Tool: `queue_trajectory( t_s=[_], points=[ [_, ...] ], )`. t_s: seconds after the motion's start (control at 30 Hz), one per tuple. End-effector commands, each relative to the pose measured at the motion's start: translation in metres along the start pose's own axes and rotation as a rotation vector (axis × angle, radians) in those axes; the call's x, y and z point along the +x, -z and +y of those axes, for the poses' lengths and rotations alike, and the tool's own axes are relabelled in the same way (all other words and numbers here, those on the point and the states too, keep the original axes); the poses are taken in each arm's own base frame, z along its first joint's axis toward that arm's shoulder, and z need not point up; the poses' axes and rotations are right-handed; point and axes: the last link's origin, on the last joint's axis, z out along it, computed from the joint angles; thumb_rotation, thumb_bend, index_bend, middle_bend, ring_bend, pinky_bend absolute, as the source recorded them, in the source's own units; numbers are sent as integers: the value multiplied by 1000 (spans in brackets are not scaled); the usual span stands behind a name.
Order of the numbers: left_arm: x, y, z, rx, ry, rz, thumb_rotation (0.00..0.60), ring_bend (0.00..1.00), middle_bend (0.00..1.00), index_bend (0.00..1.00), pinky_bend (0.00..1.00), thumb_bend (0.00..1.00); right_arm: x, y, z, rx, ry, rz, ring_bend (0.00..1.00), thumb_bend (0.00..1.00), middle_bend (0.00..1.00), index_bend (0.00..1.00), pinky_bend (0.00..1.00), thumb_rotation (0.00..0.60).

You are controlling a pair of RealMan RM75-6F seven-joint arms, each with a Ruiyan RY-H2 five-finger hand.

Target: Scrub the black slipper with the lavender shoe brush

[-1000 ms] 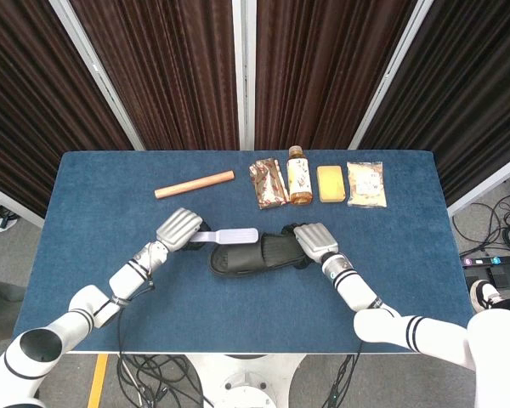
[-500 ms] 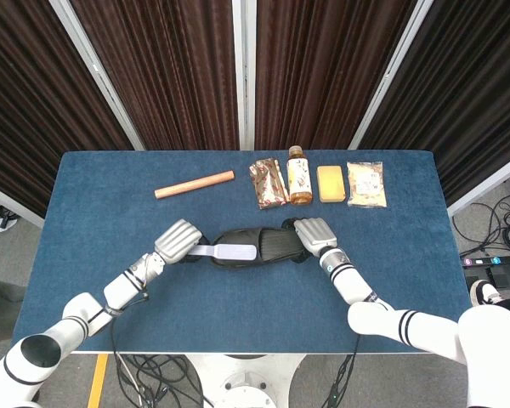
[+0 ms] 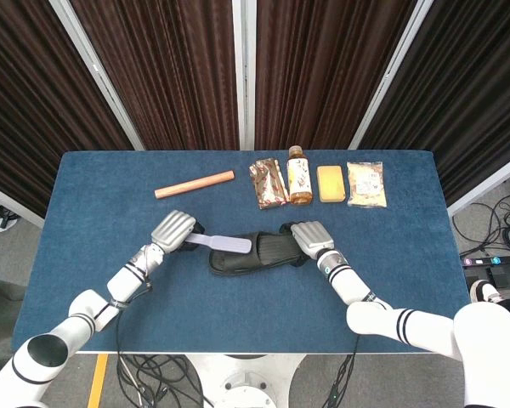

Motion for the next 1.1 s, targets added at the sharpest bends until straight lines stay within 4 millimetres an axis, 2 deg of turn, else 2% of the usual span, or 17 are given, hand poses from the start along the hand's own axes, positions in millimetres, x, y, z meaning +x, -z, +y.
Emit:
queue_trajectory(
  t_s=[0.03, 0.2, 0.47, 0.67, 0.9, 1.1],
  points=[
    [-4, -3, 2, 0, -37, -3, 600, 916, 1000, 1000, 1000, 817, 0, -1, -1, 2, -1, -1, 312, 269, 491, 374, 348, 600],
    [-11, 1, 4, -13, -53, -22, 600, 916, 1000, 1000, 1000, 817, 2, -1, -4, 3, 0, 6, 312, 267, 492, 373, 348, 600],
    [-19, 21, 10, -103, -92, -62, 600, 916, 1000, 1000, 1000, 817, 3, -3, -4, -6, -15, 12, 312, 268, 488, 371, 348, 600],
    [-15, 30, 16, -143, -57, -47, 600, 916, 1000, 1000, 1000, 817, 2, -3, -4, -5, -13, 7, 312, 268, 487, 369, 348, 600],
    [-4, 17, 10, -72, 34, -9, 600, 917, 1000, 1000, 1000, 817, 1, -1, -5, 3, -10, 4, 312, 267, 487, 367, 348, 600],
    [-5, 1, 4, 12, 68, -15, 600, 917, 1000, 1000, 1000, 817, 1, -1, -6, 3, -5, 0, 312, 270, 488, 365, 349, 600]
  ],
)
